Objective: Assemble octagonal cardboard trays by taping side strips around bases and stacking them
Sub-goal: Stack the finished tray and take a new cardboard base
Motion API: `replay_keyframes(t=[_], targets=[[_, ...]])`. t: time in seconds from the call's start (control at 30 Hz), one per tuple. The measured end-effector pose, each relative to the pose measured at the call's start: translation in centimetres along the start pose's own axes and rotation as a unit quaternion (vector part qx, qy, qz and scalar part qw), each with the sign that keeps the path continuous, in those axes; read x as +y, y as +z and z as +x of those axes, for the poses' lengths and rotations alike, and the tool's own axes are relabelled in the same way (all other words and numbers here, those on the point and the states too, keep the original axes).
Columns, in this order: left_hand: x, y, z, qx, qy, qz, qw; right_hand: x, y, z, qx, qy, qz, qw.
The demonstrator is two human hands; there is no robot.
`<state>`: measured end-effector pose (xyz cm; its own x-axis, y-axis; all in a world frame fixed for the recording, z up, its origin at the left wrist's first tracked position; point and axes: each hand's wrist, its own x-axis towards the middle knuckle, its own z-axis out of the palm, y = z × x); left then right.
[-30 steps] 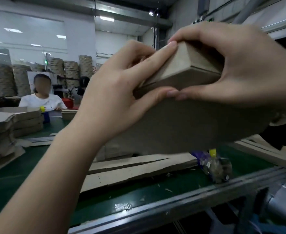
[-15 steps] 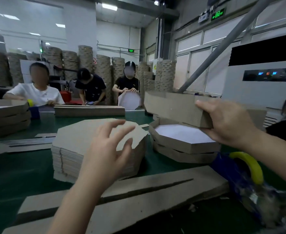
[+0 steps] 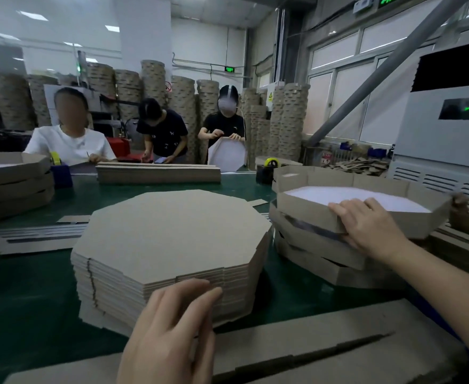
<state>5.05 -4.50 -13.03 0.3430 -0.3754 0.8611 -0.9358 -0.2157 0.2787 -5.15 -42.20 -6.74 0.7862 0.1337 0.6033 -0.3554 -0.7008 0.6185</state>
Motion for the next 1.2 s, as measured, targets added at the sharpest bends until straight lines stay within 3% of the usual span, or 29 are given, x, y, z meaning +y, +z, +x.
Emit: replay_keyframes(t=[0.13, 0.3, 0.47, 0.53, 0.6, 0.67, 0.77, 0.87, 1.0, 1.1, 1.2], targets=[[-0.3, 0.0, -0.1, -0.005, 0.006, 0.016, 1.000, -1.4, 1.4, -0.8, -0.072, 0.021, 0.035, 0.997], [-0.3, -0.1, -0.3, -0.022, -0.004, 0.025, 0.999, -2.1, 1.3, -1.0, -0.106, 0.051, 0.057, 0.991], [0.2, -0.5, -0.7, -0.052, -0.017, 0.024, 0.998, -3.3, 0.4, -0.5, -0.215, 0.114, 0.028, 0.970], [0.3, -0.5, -0.8, -0.053, -0.021, 0.031, 0.998, -4.8, -1.1, 0.6, -0.202, 0.150, 0.033, 0.967], [0.4, -0.5, -0.8, -0.062, -0.029, 0.035, 0.997, -7.6, -3.0, 2.3, -0.084, 0.155, 0.140, 0.974], [0.6, -0.5, -0.8, -0.069, -0.037, 0.037, 0.996, -11.2, -5.2, 4.6, -0.022, 0.117, 0.305, 0.945], [0.5, -0.2, -0.9, -0.044, -0.090, 0.027, 0.995, -16.5, -7.0, 6.9, -0.146, 0.022, 0.412, 0.899], [0.0, 0.0, -1.0, -0.011, -0.189, -0.016, 0.982, -19.3, -6.7, 6.7, -0.164, 0.008, 0.388, 0.907], [-0.4, -0.4, -0.5, 0.037, -0.337, -0.060, 0.939, -20.3, -8.5, 5.3, -0.059, 0.062, 0.380, 0.921], [-0.1, -1.1, 0.1, 0.103, -0.462, -0.138, 0.870, -20.9, -10.7, 3.3, 0.077, 0.037, 0.287, 0.954], [-0.3, -2.1, 0.0, 0.193, -0.531, -0.250, 0.786, -21.6, -13.5, 0.9, 0.106, 0.009, 0.268, 0.958]])
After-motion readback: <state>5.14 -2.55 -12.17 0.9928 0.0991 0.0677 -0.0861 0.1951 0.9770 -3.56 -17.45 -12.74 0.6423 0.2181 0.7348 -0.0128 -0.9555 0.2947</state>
